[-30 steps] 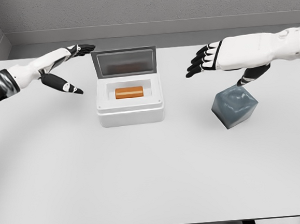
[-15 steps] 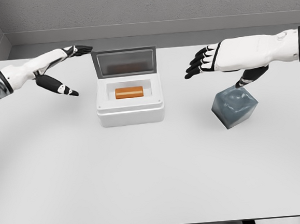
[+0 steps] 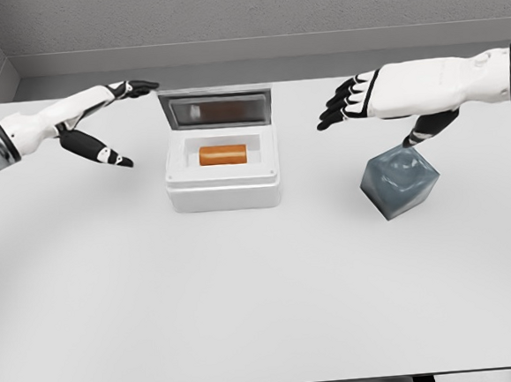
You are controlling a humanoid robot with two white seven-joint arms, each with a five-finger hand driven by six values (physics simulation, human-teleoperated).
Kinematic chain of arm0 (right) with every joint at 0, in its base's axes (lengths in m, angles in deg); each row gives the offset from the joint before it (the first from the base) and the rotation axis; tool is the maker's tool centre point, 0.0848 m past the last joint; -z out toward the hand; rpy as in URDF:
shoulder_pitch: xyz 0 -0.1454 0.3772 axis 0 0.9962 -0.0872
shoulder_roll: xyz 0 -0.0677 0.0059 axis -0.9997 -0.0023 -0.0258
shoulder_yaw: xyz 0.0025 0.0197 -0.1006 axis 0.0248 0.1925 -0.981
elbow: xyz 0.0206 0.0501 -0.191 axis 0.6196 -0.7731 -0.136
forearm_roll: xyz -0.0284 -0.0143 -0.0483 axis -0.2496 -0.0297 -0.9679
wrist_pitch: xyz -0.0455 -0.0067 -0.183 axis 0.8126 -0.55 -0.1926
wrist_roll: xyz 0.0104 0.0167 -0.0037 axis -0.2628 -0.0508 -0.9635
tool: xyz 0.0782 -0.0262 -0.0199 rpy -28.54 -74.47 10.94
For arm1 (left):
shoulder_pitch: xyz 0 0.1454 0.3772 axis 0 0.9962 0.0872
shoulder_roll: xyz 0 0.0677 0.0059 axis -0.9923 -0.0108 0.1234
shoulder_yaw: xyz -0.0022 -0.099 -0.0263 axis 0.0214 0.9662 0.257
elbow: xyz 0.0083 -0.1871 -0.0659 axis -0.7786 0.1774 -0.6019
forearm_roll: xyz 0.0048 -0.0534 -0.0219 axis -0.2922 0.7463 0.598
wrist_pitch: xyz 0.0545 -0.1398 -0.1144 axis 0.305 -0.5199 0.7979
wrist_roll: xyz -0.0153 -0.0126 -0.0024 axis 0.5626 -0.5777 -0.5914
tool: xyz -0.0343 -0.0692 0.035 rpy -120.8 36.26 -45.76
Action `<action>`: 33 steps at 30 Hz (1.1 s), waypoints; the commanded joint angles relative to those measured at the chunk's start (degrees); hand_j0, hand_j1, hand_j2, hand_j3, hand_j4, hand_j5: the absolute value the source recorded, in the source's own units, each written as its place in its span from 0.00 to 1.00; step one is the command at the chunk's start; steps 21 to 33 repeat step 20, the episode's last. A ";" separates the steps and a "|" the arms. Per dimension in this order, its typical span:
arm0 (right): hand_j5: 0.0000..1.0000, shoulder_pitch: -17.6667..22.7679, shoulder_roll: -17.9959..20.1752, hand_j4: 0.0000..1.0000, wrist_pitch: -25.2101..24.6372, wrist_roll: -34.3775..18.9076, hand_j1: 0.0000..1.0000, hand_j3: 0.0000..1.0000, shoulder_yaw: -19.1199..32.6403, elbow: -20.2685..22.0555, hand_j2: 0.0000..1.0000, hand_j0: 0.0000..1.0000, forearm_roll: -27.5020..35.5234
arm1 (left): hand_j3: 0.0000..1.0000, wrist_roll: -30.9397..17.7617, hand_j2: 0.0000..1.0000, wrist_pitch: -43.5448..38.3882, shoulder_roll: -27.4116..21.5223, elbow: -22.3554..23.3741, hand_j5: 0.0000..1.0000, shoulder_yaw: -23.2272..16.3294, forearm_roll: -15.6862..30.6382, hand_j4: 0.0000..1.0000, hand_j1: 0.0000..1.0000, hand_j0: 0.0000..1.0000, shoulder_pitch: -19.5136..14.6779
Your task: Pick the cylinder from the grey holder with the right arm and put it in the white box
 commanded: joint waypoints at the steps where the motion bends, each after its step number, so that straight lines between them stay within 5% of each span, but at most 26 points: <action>1: 1.00 0.01 -0.04 1.00 -0.11 0.24 1.00 1.00 0.07 -0.06 1.00 1.00 0.34 | 1.00 -0.01 1.00 0.30 -0.66 0.09 1.00 0.57 1.12 1.00 1.00 1.00 0.09; 12: 1.00 0.01 -0.04 1.00 -0.11 0.24 1.00 1.00 0.07 -0.41 1.00 1.00 0.34 | 1.00 -0.01 1.00 0.48 -3.39 7.47 1.00 0.66 1.12 1.00 1.00 1.00 1.06; 17: 1.00 0.09 -0.04 1.00 -0.11 0.24 1.00 1.00 0.07 -0.41 1.00 1.00 0.34 | 1.00 -0.01 1.00 1.27 -3.65 10.02 1.00 4.70 1.12 1.00 1.00 1.00 3.87; 33: 1.00 0.18 -0.04 1.00 -0.11 0.24 1.00 1.00 0.07 -0.41 1.00 1.00 0.34 | 1.00 -0.01 1.00 2.59 -3.65 10.11 1.00 4.70 1.12 1.00 1.00 1.00 3.87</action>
